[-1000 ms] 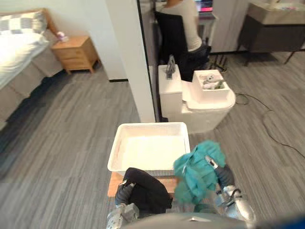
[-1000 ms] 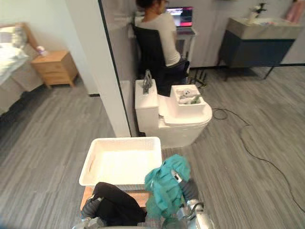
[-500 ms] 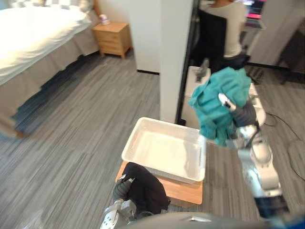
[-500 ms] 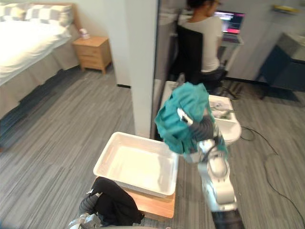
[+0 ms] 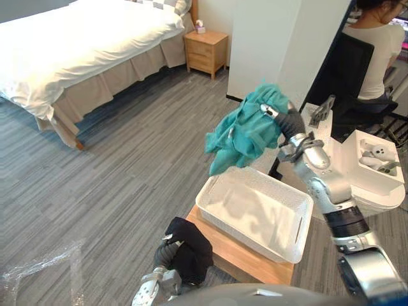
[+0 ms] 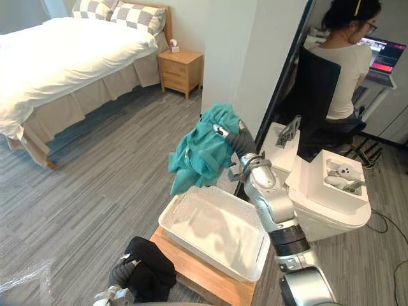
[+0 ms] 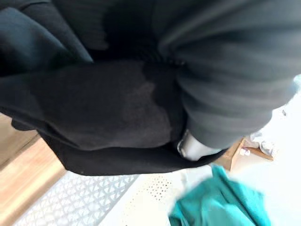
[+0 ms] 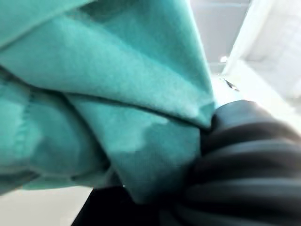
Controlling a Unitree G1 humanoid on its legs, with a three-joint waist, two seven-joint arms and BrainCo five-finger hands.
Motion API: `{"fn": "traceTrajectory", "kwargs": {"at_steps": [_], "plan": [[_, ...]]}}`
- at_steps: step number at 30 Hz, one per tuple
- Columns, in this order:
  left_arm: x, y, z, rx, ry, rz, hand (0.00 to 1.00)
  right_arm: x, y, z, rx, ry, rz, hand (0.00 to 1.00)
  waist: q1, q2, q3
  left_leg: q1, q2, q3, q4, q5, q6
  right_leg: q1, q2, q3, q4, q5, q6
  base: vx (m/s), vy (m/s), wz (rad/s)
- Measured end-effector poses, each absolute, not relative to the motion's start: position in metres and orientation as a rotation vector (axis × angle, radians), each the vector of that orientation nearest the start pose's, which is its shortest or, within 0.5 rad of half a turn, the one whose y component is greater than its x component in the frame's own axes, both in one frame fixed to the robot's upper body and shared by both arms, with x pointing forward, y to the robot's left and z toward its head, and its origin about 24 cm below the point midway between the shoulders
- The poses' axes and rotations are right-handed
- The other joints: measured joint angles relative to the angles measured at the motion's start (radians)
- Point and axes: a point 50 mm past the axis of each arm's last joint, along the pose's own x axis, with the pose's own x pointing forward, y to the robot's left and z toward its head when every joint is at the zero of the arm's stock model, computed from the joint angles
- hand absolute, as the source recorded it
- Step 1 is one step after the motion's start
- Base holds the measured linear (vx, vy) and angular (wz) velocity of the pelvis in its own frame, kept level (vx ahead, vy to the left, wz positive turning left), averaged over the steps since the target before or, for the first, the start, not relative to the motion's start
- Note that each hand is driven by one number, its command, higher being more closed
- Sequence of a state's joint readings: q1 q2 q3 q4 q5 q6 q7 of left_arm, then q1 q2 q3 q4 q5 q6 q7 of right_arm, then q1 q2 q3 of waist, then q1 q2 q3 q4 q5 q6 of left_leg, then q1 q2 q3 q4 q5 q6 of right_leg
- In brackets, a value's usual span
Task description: Tidy the bed and pick cloth on bed and put in laundry
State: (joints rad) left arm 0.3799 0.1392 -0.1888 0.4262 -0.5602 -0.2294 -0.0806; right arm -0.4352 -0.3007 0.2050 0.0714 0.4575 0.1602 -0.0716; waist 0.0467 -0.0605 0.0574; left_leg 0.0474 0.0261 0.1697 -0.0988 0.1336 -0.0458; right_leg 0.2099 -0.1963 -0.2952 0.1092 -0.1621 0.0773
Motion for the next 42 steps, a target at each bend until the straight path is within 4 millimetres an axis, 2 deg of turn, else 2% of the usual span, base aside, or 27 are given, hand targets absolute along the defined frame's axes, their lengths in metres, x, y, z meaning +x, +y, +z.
{"fn": "traceTrajectory", "kwargs": {"at_steps": [3,4,5,7,8,10,11,12,13,14,17,20,21,23,24,26,27,29,36,39,42], "plan": [[0.115,0.169,-0.098,-0.386,0.563,0.1,1.0,0.324,-0.121,0.105,0.108,-0.027,0.233,1.0,-0.001,0.022,0.004,-0.008,0.023,0.002,-0.006,0.007,-0.001,-0.01,0.023,-0.004,-0.014,-0.005,0.002,-0.21,-0.077,-0.07],[0.115,0.169,-0.098,-0.368,0.563,0.09,1.0,0.323,-0.116,0.093,0.121,0.017,0.224,1.0,-0.001,0.024,0.005,-0.013,0.025,0.011,-0.007,0.013,-0.001,-0.01,0.025,-0.009,-0.027,-0.025,0.017,-0.23,-0.071,-0.04],[0.115,0.166,-0.1,-0.369,0.576,0.085,1.0,0.318,-0.116,0.079,0.133,0.057,0.205,1.0,-0.003,0.043,0.013,-0.015,0.035,0.004,-0.007,0.013,-0.005,-0.011,0.037,-0.017,-0.024,-0.029,0.015,-0.23,-0.067,0.05],[0.113,0.165,-0.102,-0.367,0.591,0.085,1.0,0.305,-0.121,0.057,0.146,0.116,0.169,1.0,-0.011,0.059,0.011,-0.03,0.047,-0.003,-0.007,0.01,-0.003,-0.017,0.049,-0.031,-0.024,-0.034,0.012,-0.2,-0.044,0.31],[0.113,0.166,-0.102,-0.353,0.594,0.08,1.0,0.298,-0.125,0.047,0.146,0.139,0.146,1.0,-0.023,0.054,0.008,-0.052,0.048,-0.001,-0.006,-0.007,-0.011,-0.03,0.047,-0.042,-0.029,-0.033,0.013,-0.15,-0.017,0.4],[0.112,0.167,-0.103,-0.351,0.605,0.083,1.0,0.29,-0.13,0.035,0.136,0.151,0.117,1.0,-0.027,0.05,0.006,-0.061,0.044,0.042,0.001,0.006,0.021,-0.054,0.036,-0.037,-0.041,-0.033,0.014,-0.02,0.032,0.12],[0.112,0.167,-0.103,-0.341,0.607,0.079,1.0,0.288,-0.132,0.031,0.127,0.153,0.103,1.0,-0.029,0.07,0.006,-0.07,0.047,0.041,-0.005,0.016,0.019,-0.069,0.048,-0.032,-0.041,-0.027,0.019,0.04,0.063,0.0],[0.114,0.169,-0.102,-0.332,0.604,0.079,1.0,0.287,-0.134,0.028,0.124,0.16,0.095,1.0,-0.03,0.073,0.01,-0.07,0.05,0.042,-0.005,0.024,0.017,-0.07,0.049,-0.022,-0.04,-0.025,0.02,0.04,0.056,-0.01],[0.117,0.174,-0.101,-0.313,0.598,0.081,1.0,0.285,-0.134,0.02,0.125,0.184,0.089,1.0,-0.03,0.058,0.025,-0.07,0.048,0.048,-0.006,0.021,0.017,-0.076,0.05,-0.009,-0.041,-0.021,0.019,0.01,0.045,-0.19],[0.12,0.178,-0.1,-0.297,0.591,0.078,1.0,0.283,-0.133,0.013,0.131,0.203,0.086,1.0,-0.021,0.055,0.036,-0.077,0.043,0.064,-0.006,0.019,0.02,-0.09,0.048,0.014,-0.043,-0.007,0.016,0.03,0.044,-0.22],[0.133,0.182,-0.095,-0.281,0.556,0.072,1.0,0.279,-0.122,0.003,0.113,0.233,0.116,1.0,-0.025,0.049,0.047,-0.102,0.029,0.071,-0.006,0.018,0.02,-0.119,0.038,0.035,-0.052,0.016,0.016,0.07,0.059,-0.12],[0.156,0.179,-0.085,-0.279,0.491,0.068,1.0,0.284,-0.117,0.002,0.057,0.23,0.139,1.0,-0.021,0.061,0.088,-0.113,0.028,0.073,-0.006,0.019,0.023,-0.128,0.036,0.041,-0.056,0.025,0.014,0.03,0.024,-0.02],[0.175,0.176,-0.073,-0.284,0.423,0.055,1.0,0.297,-0.116,0.01,0.041,0.205,0.137,1.0,-0.013,0.079,0.118,-0.152,0.036,0.071,-0.006,0.032,0.025,-0.167,0.046,0.045,-0.054,0.035,0.01,-0.01,-0.004,-0.08],[0.197,0.174,-0.058,-0.293,0.343,0.042,1.0,0.316,-0.117,0.023,0.019,0.173,0.12,1.0,-0.002,0.088,0.159,-0.19,0.05,0.07,-0.005,0.051,0.029,-0.201,0.06,0.049,-0.05,0.053,0.014,-0.01,-0.023,-0.04],[0.22,0.172,-0.042,-0.302,0.268,0.035,1.0,0.338,-0.122,0.04,-0.011,0.142,0.082,0.0,0.011,0.085,0.215,-0.217,0.061,0.068,-0.005,0.074,0.03,-0.228,0.077,0.044,-0.041,0.06,0.008,-0.02,-0.034,0.04],[0.232,0.171,-0.032,-0.297,0.22,0.021,1.0,0.35,-0.128,0.051,-0.011,0.121,0.048,0.0,0.025,0.076,0.246,-0.231,0.069,0.066,0.0,0.083,0.026,-0.243,0.084,0.041,-0.032,0.058,0.004,0.0,-0.038,0.07],[0.242,0.171,-0.023,-0.287,0.181,0.012,1.0,0.36,-0.134,0.063,-0.003,0.092,0.017,0.0,0.03,0.063,0.271,-0.242,0.076,0.062,0.0,0.091,0.021,-0.255,0.088,0.037,-0.026,0.055,-0.001,0.05,-0.046,0.06],[0.249,0.172,-0.017,-0.278,0.156,0.015,1.0,0.365,-0.144,0.068,-0.017,0.082,-0.009,0.0,0.032,0.052,0.288,-0.243,0.076,0.062,0.0,0.094,0.016,-0.256,0.088,0.037,-0.021,0.05,-0.008,0.06,-0.035,0.05],[0.261,0.175,0.0,-0.291,0.083,0.026,1.0,0.359,-0.178,0.053,-0.028,0.124,-0.096,0.0,0.026,0.061,0.293,-0.237,0.088,0.06,-0.001,0.106,0.0,-0.256,0.096,0.037,0.0,0.035,-0.03,0.01,-0.026,0.01],[0.264,0.175,0.006,-0.311,0.058,0.032,1.0,0.351,-0.186,0.042,0.014,0.139,-0.132,0.0,0.024,0.061,0.293,-0.228,0.101,0.056,-0.005,0.102,-0.002,-0.253,0.107,0.035,0.017,0.026,-0.032,-0.06,-0.041,0.0],[0.26,0.178,0.008,-0.341,0.049,0.075,1.0,0.333,-0.197,0.026,0.059,0.152,-0.197,0.0,0.023,0.06,0.292,-0.192,0.102,0.057,-0.005,0.092,-0.008,-0.218,0.107,0.035,0.018,0.019,-0.028,-0.02,-0.018,0.04]]}}
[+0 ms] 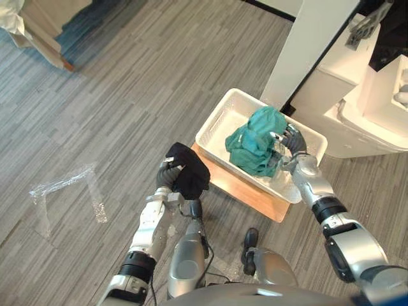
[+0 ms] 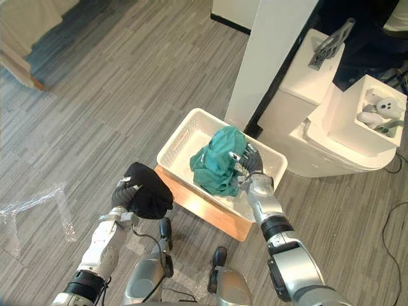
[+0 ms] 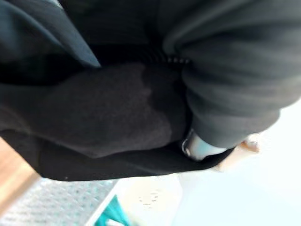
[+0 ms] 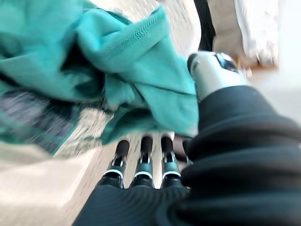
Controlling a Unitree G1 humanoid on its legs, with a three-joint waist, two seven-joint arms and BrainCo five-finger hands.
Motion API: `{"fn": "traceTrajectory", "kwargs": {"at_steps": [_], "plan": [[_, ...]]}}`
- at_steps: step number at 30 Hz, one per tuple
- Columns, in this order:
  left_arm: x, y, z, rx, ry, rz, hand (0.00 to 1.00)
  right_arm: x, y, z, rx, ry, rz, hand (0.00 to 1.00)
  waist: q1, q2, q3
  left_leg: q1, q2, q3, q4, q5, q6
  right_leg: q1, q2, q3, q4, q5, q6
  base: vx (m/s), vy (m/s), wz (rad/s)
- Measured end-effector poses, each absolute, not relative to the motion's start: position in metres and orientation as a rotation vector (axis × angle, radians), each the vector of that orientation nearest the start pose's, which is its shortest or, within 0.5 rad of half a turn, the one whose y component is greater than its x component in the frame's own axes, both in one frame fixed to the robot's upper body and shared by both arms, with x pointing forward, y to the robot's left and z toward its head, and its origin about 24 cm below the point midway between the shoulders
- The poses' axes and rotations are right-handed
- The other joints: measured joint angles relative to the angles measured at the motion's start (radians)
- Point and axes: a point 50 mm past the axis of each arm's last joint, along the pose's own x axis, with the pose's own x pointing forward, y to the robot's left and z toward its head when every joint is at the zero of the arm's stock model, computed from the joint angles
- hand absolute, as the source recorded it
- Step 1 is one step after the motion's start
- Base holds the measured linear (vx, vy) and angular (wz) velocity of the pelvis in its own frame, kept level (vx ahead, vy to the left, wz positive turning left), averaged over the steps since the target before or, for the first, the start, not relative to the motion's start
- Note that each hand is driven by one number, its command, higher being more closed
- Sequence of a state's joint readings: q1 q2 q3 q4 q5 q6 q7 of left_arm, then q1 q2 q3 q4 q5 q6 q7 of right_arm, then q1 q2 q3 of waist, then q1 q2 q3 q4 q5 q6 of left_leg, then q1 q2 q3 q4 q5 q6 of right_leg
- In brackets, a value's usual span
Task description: Tidy the bed and pick cloth on bed and put in laundry
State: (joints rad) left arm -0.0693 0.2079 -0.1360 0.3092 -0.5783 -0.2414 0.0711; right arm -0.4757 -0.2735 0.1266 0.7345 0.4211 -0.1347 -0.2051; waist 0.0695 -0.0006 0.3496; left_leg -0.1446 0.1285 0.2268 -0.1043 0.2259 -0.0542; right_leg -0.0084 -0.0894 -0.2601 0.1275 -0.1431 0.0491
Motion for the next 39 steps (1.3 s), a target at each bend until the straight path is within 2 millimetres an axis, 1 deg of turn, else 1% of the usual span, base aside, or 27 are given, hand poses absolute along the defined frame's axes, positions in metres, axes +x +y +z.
{"fn": "traceTrajectory", "kwargs": {"at_steps": [2,3,4,6,7,8,9,10,11,12,14,15,17,18,20,21,23,24,26,27,28,31,32,34,35,37,39], "plan": [[0.252,0.186,0.008,-0.359,0.041,0.138,1.0,0.317,-0.201,0.015,0.064,0.161,-0.213,0.0,-0.004,-0.003,-0.004,0.026,-0.006,0.003,0.0,-0.014,-0.002,0.027,-0.005,0.002,-0.007,-0.01,0.006,0.02,0.005,0.0],[0.244,0.193,0.004,-0.365,0.054,0.205,1.0,0.3,-0.205,0.0,0.061,0.199,-0.232,0.0,-0.009,-0.006,-0.023,0.037,-0.011,0.006,0.0,-0.024,-0.002,0.036,-0.011,0.002,-0.008,-0.016,0.01,0.04,0.015,-0.02],[0.24,0.196,0.001,-0.37,0.064,0.235,1.0,0.293,-0.207,-0.007,0.056,0.221,-0.242,0.0,-0.01,-0.008,-0.034,0.04,-0.014,0.008,0.0,-0.027,0.0,0.039,-0.015,0.003,-0.01,-0.018,0.012,0.07,0.023,0.0],[0.226,0.209,-0.009,-0.383,0.089,0.348,1.0,0.262,-0.214,-0.033,0.078,0.304,-0.311,0.0,-0.022,-0.014,-0.08,0.055,-0.024,0.009,0.0,-0.035,0.008,0.058,-0.022,0.003,-0.028,-0.019,0.017,0.11,0.01,0.01],[0.223,0.212,-0.01,-0.383,0.091,0.37,1.0,0.256,-0.215,-0.038,0.077,0.324,-0.324,0.0,-0.024,-0.016,-0.089,0.062,-0.024,0.01,0.0,-0.037,0.007,0.065,-0.024,0.006,-0.032,-0.02,0.019,0.11,-0.013,-0.06],[0.221,0.216,-0.008,-0.384,0.081,0.395,1.0,0.244,-0.217,-0.048,0.054,0.359,-0.334,0.0,-0.028,-0.02,-0.105,0.074,-0.028,0.012,0.0,-0.043,0.007,0.079,-0.027,0.009,-0.042,-0.018,0.022,0.11,-0.025,-0.1],[0.219,0.219,0.001,-0.388,0.034,0.417,1.0,0.234,-0.219,-0.053,0.052,0.378,-0.346,0.0,-0.03,-0.025,-0.117,0.083,-0.029,0.014,0.0,-0.048,0.007,0.089,-0.026,0.014,-0.049,-0.016,0.023,0.12,-0.025,-0.13],[0.22,0.22,0.007,-0.394,-0.002,0.428,1.0,0.231,-0.22,-0.054,0.053,0.383,-0.355,0.0,-0.031,-0.026,-0.118,0.089,-0.029,0.017,0.0,-0.05,0.006,0.094,-0.026,0.018,-0.051,-0.016,0.023,0.1,-0.023,-0.15],[0.221,0.223,0.022,-0.402,-0.074,0.445,1.0,0.223,-0.224,-0.058,0.06,0.4,-0.376,0.0,-0.034,-0.03,-0.125,0.097,-0.029,0.025,0.0,-0.054,0.003,0.102,-0.026,0.024,-0.057,-0.015,0.023,0.06,-0.018,-0.13],[0.221,0.226,0.03,-0.402,-0.119,0.464,1.0,0.217,-0.225,-0.062,0.064,0.42,-0.388,0.0,-0.039,-0.031,-0.133,0.101,-0.029,0.033,0.0,-0.055,0.002,0.104,-0.026,0.026,-0.06,-0.015,0.023,0.08,-0.018,-0.16],[0.221,0.243,0.054,-0.396,-0.254,0.555,1.0,0.199,-0.225,-0.076,0.066,0.49,-0.413,0.0,-0.063,-0.029,-0.158,0.127,-0.031,0.043,0.0,-0.063,-0.004,0.125,-0.025,0.039,-0.069,-0.015,0.023,0.08,-0.019,-0.19],[0.222,0.246,0.057,-0.39,-0.272,0.578,1.0,0.192,-0.225,-0.081,0.055,0.518,-0.416,0.0,-0.068,-0.027,-0.166,0.134,-0.031,0.046,0.0,-0.065,-0.007,0.132,-0.024,0.041,-0.073,-0.015,0.023,0.05,-0.025,-0.17],[0.227,0.258,0.071,-0.362,-0.331,0.633,1.0,0.167,-0.229,-0.099,0.032,0.625,-0.436,0.0,-0.083,-0.014,-0.198,0.151,-0.023,0.068,-0.001,-0.071,-0.014,0.142,-0.019,0.056,-0.08,-0.014,0.021,0.03,-0.027,-0.21],[0.229,0.261,0.075,-0.357,-0.347,0.638,1.0,0.158,-0.231,-0.104,0.028,0.657,-0.443,0.0,-0.086,-0.012,-0.2,0.157,-0.021,0.069,-0.001,-0.072,-0.014,0.144,-0.017,0.057,-0.081,-0.013,0.02,0.02,-0.028,-0.22],[0.24,0.269,0.096,-0.34,-0.414,0.636,1.0,0.132,-0.233,-0.119,0.022,0.751,-0.459,0.0,-0.108,-0.004,-0.214,0.167,-0.008,0.083,-0.001,-0.074,-0.018,0.155,-0.009,0.066,-0.09,-0.008,0.012,-0.01,-0.025,-0.12],[0.243,0.272,0.102,-0.333,-0.43,0.636,1.0,0.126,-0.233,-0.122,0.022,0.771,-0.461,0.0,-0.11,-0.003,-0.216,0.171,-0.004,0.091,-0.001,-0.075,-0.019,0.155,-0.005,0.076,-0.092,-0.006,0.009,-0.02,-0.023,-0.32],[0.254,0.279,0.122,-0.295,-0.472,0.616,1.0,0.111,-0.232,-0.128,0.035,0.812,-0.457,0.0,-0.113,-0.003,-0.221,0.192,0.01,0.122,-0.001,-0.08,-0.025,0.156,0.005,0.111,-0.095,0.002,0.002,-0.02,-0.029,-0.5],[0.259,0.279,0.132,-0.276,-0.492,0.598,1.0,0.104,-0.229,-0.13,0.049,0.822,-0.452,0.0,-0.12,-0.004,-0.229,0.199,0.014,0.13,-0.001,-0.081,-0.026,0.155,0.008,0.118,-0.096,0.004,0.0,-0.02,-0.026,-0.35],[0.267,0.277,0.143,-0.269,-0.516,0.571,1.0,0.092,-0.227,-0.134,0.063,0.847,-0.442,0.0,-0.15,-0.007,-0.249,0.199,0.02,0.153,-0.001,-0.082,-0.028,0.151,0.018,0.142,-0.103,0.011,0.0,-0.02,-0.018,-0.29],[0.271,0.273,0.15,-0.248,-0.532,0.547,1.0,0.085,-0.226,-0.136,0.071,0.864,-0.428,0.0,-0.157,-0.009,-0.264,0.199,0.026,0.178,-0.001,-0.084,-0.031,0.138,0.019,0.166,-0.107,0.022,-0.004,0.0,0.003,-0.5],[0.275,0.27,0.155,-0.231,-0.544,0.525,1.0,0.083,-0.226,-0.137,0.078,0.867,-0.42,0.0,-0.158,-0.006,-0.27,0.2,0.029,0.188,-0.001,-0.084,-0.031,0.133,0.021,0.183,-0.113,0.03,-0.004,0.02,0.01,-0.59],[0.289,0.256,0.168,-0.231,-0.553,0.448,1.0,0.074,-0.231,-0.137,0.1,0.854,-0.429,0.0,-0.174,-0.005,-0.271,0.214,0.036,0.231,-0.001,-0.084,-0.031,0.131,0.025,0.223,-0.115,0.045,-0.005,0.0,0.006,-0.42],[0.294,0.251,0.173,-0.226,-0.553,0.415,1.0,0.068,-0.233,-0.137,0.108,0.854,-0.432,0.0,-0.187,-0.005,-0.272,0.22,0.039,0.24,-0.001,-0.084,-0.031,0.13,0.027,0.235,-0.114,0.049,-0.007,-0.02,-0.003,-0.26],[0.301,0.246,0.177,-0.196,-0.553,0.365,1.0,0.062,-0.232,-0.137,0.118,0.853,-0.425,0.0,-0.193,-0.003,-0.273,0.232,0.048,0.263,-0.001,-0.083,-0.031,0.122,0.036,0.267,-0.112,0.058,-0.009,-0.04,-0.015,-0.43],[0.304,0.243,0.178,-0.188,-0.551,0.339,1.0,0.058,-0.232,-0.137,0.121,0.855,-0.417,0.0,-0.206,0.001,-0.275,0.232,0.052,0.272,-0.001,-0.083,-0.033,0.118,0.04,0.274,-0.113,0.063,-0.01,-0.05,-0.023,-0.35],[0.308,0.235,0.178,-0.175,-0.543,0.278,1.0,0.054,-0.232,-0.138,0.123,0.862,-0.415,0.0,-0.221,0.007,-0.281,0.232,0.058,0.281,-0.002,-0.082,-0.033,0.11,0.045,0.281,-0.112,0.069,-0.012,-0.06,-0.025,-0.19],[0.313,0.227,0.177,-0.161,-0.533,0.223,1.0,0.049,-0.232,-0.139,0.122,0.87,-0.402,0.0,-0.226,0.013,-0.289,0.23,0.065,0.297,-0.002,-0.087,-0.04,0.091,0.051,0.303,-0.114,0.074,-0.014,-0.06,-0.022,-0.28]]}}
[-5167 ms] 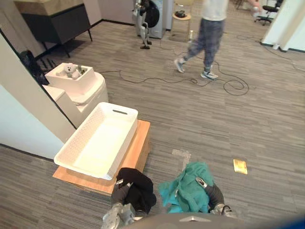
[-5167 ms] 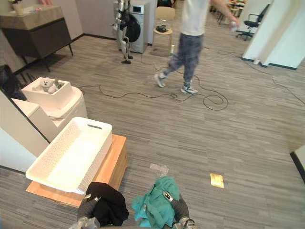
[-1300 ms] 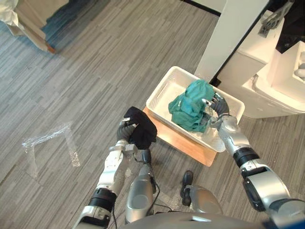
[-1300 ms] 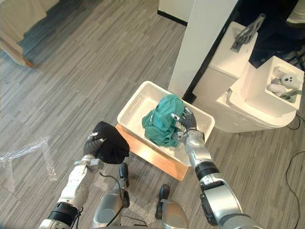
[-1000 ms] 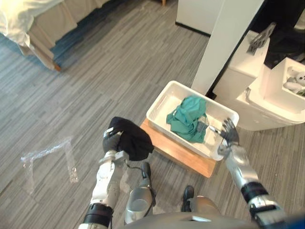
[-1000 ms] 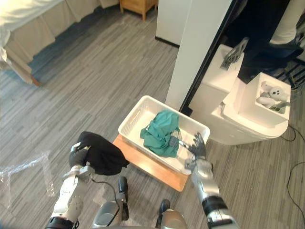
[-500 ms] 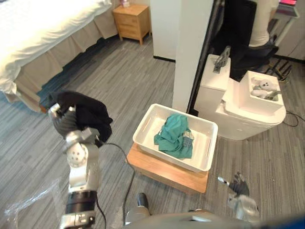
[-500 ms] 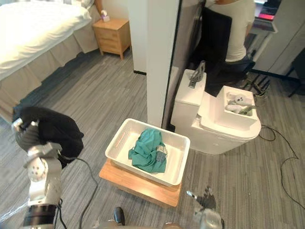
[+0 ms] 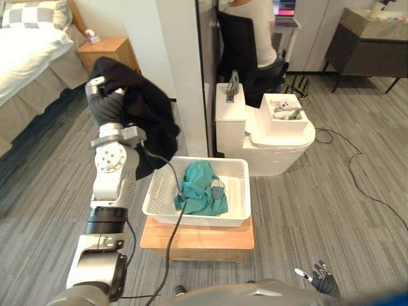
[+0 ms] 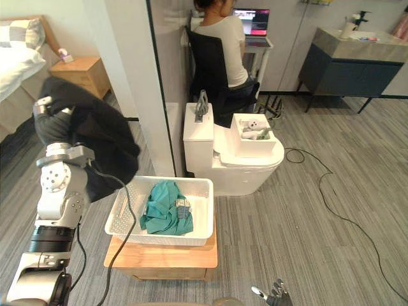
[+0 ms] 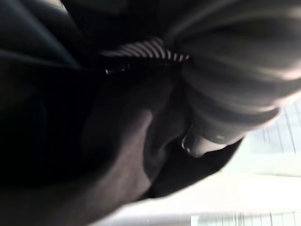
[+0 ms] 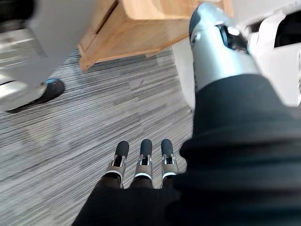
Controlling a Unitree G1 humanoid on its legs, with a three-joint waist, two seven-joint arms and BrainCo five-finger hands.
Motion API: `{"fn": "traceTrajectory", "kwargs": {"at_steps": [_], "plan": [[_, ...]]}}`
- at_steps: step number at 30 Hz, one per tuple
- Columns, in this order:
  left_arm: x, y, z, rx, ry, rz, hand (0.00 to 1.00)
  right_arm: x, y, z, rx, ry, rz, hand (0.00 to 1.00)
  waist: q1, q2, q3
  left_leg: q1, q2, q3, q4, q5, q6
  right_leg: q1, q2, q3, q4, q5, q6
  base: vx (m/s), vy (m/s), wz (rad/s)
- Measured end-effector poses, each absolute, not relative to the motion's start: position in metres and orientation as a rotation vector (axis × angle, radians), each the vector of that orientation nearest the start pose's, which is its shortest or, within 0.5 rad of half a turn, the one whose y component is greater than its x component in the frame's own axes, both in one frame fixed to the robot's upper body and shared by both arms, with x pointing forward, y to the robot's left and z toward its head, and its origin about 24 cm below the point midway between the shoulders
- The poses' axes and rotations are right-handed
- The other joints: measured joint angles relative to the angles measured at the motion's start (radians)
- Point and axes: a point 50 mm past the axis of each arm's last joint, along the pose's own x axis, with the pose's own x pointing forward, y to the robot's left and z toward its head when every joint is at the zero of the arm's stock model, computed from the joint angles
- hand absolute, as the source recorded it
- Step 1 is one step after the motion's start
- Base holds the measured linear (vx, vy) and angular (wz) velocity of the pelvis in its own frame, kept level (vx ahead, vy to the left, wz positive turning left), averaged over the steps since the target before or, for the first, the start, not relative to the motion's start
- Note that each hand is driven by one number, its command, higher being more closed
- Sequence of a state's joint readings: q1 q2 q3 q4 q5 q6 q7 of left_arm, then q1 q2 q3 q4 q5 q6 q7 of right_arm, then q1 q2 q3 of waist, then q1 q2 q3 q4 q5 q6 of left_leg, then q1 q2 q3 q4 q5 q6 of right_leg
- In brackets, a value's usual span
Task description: Tidy the bed and pick cloth on bed and put in laundry
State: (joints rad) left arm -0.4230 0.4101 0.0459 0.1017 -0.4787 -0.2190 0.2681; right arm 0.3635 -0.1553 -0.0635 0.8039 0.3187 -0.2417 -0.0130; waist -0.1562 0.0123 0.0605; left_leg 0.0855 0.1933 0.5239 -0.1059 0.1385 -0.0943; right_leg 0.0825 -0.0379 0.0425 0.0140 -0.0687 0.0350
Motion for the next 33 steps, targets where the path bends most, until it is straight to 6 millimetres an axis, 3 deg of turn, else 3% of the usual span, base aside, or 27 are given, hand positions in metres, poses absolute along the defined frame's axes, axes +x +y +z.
{"fn": "traceTrajectory", "kwargs": {"at_steps": [5,9,12,16,18,20,24,29,33], "plan": [[0.32,0.2,0.184,-0.057,-0.555,0.11,1.0,0.052,-0.232,-0.138,0.109,0.852,-0.363,0.0,-0.023,0.002,-0.002,0.0,-0.001,0.025,0.0,0.0,0.0,-0.012,-0.001,0.026,-0.014,0.009,0.004,-0.03,-0.005,-0.15],[0.324,0.191,0.185,-0.019,-0.543,0.079,1.0,0.054,-0.231,-0.138,0.113,0.848,-0.35,0.0,-0.026,0.0,-0.007,0.001,-0.005,0.043,0.0,0.0,0.001,-0.023,-0.003,0.037,-0.014,0.02,0.011,0.02,0.011,-0.14],[0.332,0.187,0.164,0.066,-0.419,0.068,1.0,0.055,-0.231,-0.138,0.119,0.848,-0.339,0.0,-0.044,-0.002,-0.01,0.002,-0.009,0.045,0.0,0.006,0.01,-0.023,-0.007,0.049,-0.014,0.027,0.012,0.04,0.012,-0.04],[0.342,0.177,0.13,0.221,-0.237,0.051,1.0,0.056,-0.227,-0.139,0.123,0.866,-0.324,0.0,-0.046,-0.008,-0.006,-0.036,-0.008,0.049,0.0,0.005,0.009,-0.064,-0.006,0.053,-0.011,0.032,0.015,0.0,-0.002,-0.04],[0.352,0.172,0.13,0.309,-0.217,0.06,1.0,0.067,-0.223,-0.139,0.133,0.844,-0.302,0.0,-0.047,-0.008,0.001,-0.11,-0.003,0.05,0.0,0.012,0.018,-0.141,-0.002,0.055,-0.009,0.041,0.014,-0.06,-0.024,-0.06],[0.368,0.175,0.155,0.417,-0.285,0.134,1.0,0.097,-0.22,-0.132,0.176,0.761,-0.293,0.0,-0.048,-0.03,0.079,-0.198,-0.005,0.046,0.0,0.021,0.018,-0.227,-0.001,0.06,-0.006,0.073,0.016,-0.09,-0.018,-0.1],[0.38,0.184,0.179,0.547,-0.341,0.195,1.0,0.122,-0.221,-0.122,0.268,0.659,-0.303,0.0,-0.064,-0.055,0.191,-0.252,-0.014,0.062,0.001,0.061,0.045,-0.292,-0.002,0.082,-0.012,0.119,0.027,-0.05,0.007,-0.24],[0.383,0.176,0.168,0.628,-0.286,0.123,1.0,0.124,-0.211,-0.123,0.319,0.646,-0.252,0.0,-0.074,-0.04,0.221,-0.276,-0.021,0.072,0.001,0.061,0.046,-0.323,-0.012,0.097,-0.005,0.119,0.029,0.05,0.027,-0.07],[0.384,0.158,0.138,0.623,-0.134,-0.071,1.0,0.136,-0.203,-0.114,0.351,0.583,-0.2,0.0,-0.061,-0.02,0.245,-0.279,-0.012,0.099,0.001,0.054,0.039,-0.346,-0.004,0.109,0.018,0.105,0.024,0.04,0.002,-0.1]]}}
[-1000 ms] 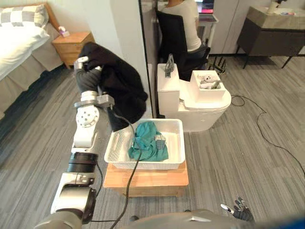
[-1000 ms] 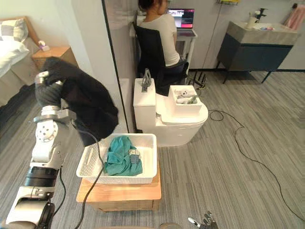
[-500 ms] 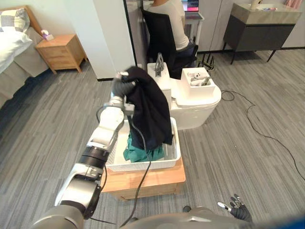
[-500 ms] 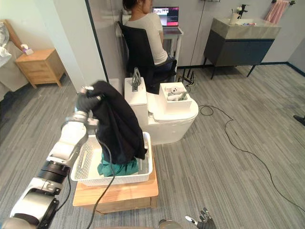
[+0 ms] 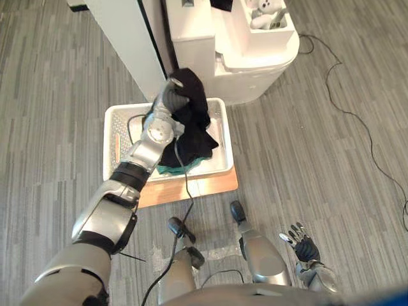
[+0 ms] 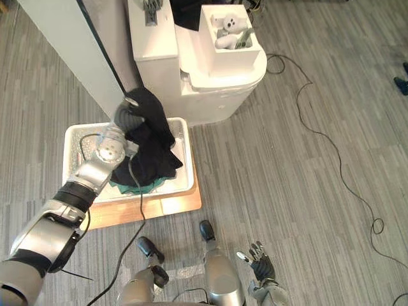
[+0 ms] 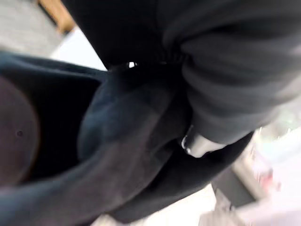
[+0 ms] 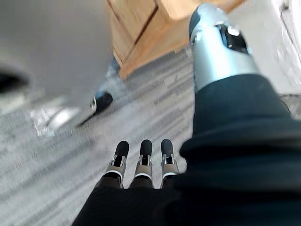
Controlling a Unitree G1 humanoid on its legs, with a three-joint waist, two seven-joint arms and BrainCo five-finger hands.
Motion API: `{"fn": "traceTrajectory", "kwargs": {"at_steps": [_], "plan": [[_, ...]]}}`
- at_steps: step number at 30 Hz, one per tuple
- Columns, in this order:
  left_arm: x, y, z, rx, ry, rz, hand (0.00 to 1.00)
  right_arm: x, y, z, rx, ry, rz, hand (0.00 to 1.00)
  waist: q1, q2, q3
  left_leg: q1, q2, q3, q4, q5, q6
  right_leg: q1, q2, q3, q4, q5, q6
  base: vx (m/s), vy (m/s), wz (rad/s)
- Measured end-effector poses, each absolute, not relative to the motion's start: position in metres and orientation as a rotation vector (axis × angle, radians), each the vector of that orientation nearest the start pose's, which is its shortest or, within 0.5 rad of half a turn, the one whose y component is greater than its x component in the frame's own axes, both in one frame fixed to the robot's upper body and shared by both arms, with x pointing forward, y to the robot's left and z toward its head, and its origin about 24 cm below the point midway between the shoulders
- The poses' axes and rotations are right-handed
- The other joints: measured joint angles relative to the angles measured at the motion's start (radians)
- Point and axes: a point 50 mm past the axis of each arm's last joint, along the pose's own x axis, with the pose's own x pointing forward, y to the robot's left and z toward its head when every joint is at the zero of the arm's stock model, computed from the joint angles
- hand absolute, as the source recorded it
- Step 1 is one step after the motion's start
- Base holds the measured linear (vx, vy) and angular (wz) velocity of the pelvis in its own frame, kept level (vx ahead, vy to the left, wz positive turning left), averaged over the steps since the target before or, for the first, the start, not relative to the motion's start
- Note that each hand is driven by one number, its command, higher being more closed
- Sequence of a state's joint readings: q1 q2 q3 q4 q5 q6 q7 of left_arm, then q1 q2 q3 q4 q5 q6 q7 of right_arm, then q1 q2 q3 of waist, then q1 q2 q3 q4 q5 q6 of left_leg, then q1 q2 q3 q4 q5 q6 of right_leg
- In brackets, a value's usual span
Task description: Tidy the bed and pick cloth on bed and put in laundry
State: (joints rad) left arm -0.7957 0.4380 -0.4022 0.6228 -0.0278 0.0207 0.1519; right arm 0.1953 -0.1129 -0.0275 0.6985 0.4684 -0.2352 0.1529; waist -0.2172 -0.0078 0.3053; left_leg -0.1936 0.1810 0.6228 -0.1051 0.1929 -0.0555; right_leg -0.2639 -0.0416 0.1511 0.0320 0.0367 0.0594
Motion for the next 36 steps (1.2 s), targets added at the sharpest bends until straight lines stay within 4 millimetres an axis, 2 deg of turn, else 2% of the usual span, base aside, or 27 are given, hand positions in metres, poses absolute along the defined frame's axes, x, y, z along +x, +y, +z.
{"fn": "traceTrajectory", "kwargs": {"at_steps": [1,2,3,9,12,16,18,20,22,24,29,33,36], "plan": [[0.383,0.157,0.133,0.608,-0.11,-0.086,1.0,0.139,-0.202,-0.113,0.351,0.572,-0.195,0.0,0.001,0.002,0.002,0.0,0.0,0.002,0.0,-0.001,0.0,-0.005,0.001,0.001,0.006,-0.003,0.0,0.03,-0.004,-0.11],[0.382,0.155,0.124,0.567,-0.067,-0.105,0.0,0.141,-0.202,-0.11,0.35,0.557,-0.189,0.0,0.003,0.007,0.006,0.0,0.001,0.004,0.0,-0.002,-0.001,-0.009,0.001,0.001,0.012,-0.007,-0.001,0.03,-0.008,-0.07],[0.38,0.154,0.113,0.53,-0.031,-0.111,0.0,0.142,-0.201,-0.11,0.35,0.555,-0.184,0.0,0.005,0.009,0.006,0.003,0.002,0.008,0.0,-0.003,-0.003,-0.009,0.002,0.001,0.016,-0.01,-0.001,0.03,-0.008,-0.04],[0.369,0.156,0.088,0.423,0.043,-0.1,0.0,0.145,-0.199,-0.108,0.344,0.54,-0.178,0.0,0.017,0.02,0.013,0.013,0.003,0.008,0.001,-0.009,-0.003,-0.009,-0.002,-0.002,0.04,-0.029,0.002,0.03,-0.006,0.02],[0.363,0.166,0.076,0.389,0.078,-0.074,0.0,0.146,-0.197,-0.107,0.342,0.539,-0.164,0.0,0.02,0.026,0.014,0.026,-0.006,-0.001,0.001,-0.012,-0.004,0.001,-0.011,-0.012,0.061,-0.045,0.007,0.04,0.003,0.12],[0.354,0.193,0.067,0.263,0.093,0.007,0.0,0.141,-0.2,-0.111,0.34,0.56,-0.186,0.0,0.016,0.035,0.011,0.079,-0.025,-0.032,0.001,-0.018,-0.003,0.073,-0.032,-0.046,0.063,-0.069,0.012,0.05,0.013,0.28],[0.35,0.213,0.071,0.225,0.07,0.059,0.0,0.137,-0.203,-0.113,0.34,0.576,-0.2,0.0,0.018,0.045,0.006,0.096,-0.028,-0.051,0.001,-0.023,-0.003,0.102,-0.038,-0.068,0.064,-0.079,0.013,0.04,0.004,0.38],[0.341,0.239,0.079,0.198,0.029,0.109,0.0,0.127,-0.208,-0.119,0.329,0.614,-0.227,0.0,0.021,0.066,-0.01,0.11,-0.036,-0.078,0.001,-0.028,-0.001,0.135,-0.047,-0.096,0.06,-0.091,0.015,0.04,0.006,0.41],[0.332,0.25,0.077,0.168,0.013,0.126,0.0,0.115,-0.213,-0.123,0.329,0.646,-0.261,0.0,0.03,0.084,-0.036,0.119,-0.042,-0.096,0.001,-0.035,-0.002,0.158,-0.049,-0.113,0.057,-0.102,0.017,0.07,-0.001,0.3],[0.32,0.257,0.067,0.126,0.029,0.122,0.0,0.104,-0.215,-0.128,0.319,0.684,-0.276,0.0,0.048,0.092,-0.06,0.152,-0.049,-0.106,0.0,-0.042,0.0,0.201,-0.057,-0.124,0.044,-0.108,0.02,0.1,0.005,0.16],[0.295,0.259,0.039,0.099,0.112,0.072,0.0,0.09,-0.212,-0.134,0.307,0.745,-0.273,0.0,0.055,0.08,-0.134,0.184,-0.066,-0.144,0.0,-0.057,0.0,0.261,-0.067,-0.158,0.017,-0.127,0.021,0.08,0.009,0.23],[0.286,0.255,0.033,0.071,0.117,0.067,0.0,0.086,-0.208,-0.138,0.32,0.771,-0.281,0.0,0.072,0.066,-0.151,0.201,-0.067,-0.157,0.0,-0.063,-0.002,0.294,-0.067,-0.168,0.0,-0.128,0.02,0.06,-0.008,0.09],[0.272,0.25,0.017,-0.025,0.168,0.084,0.0,0.085,-0.207,-0.139,0.314,0.776,-0.289,0.0,0.073,0.067,-0.169,0.213,-0.069,-0.168,0.0,-0.071,-0.005,0.312,-0.068,-0.171,-0.011,-0.128,0.019,0.08,-0.009,0.01]]}}
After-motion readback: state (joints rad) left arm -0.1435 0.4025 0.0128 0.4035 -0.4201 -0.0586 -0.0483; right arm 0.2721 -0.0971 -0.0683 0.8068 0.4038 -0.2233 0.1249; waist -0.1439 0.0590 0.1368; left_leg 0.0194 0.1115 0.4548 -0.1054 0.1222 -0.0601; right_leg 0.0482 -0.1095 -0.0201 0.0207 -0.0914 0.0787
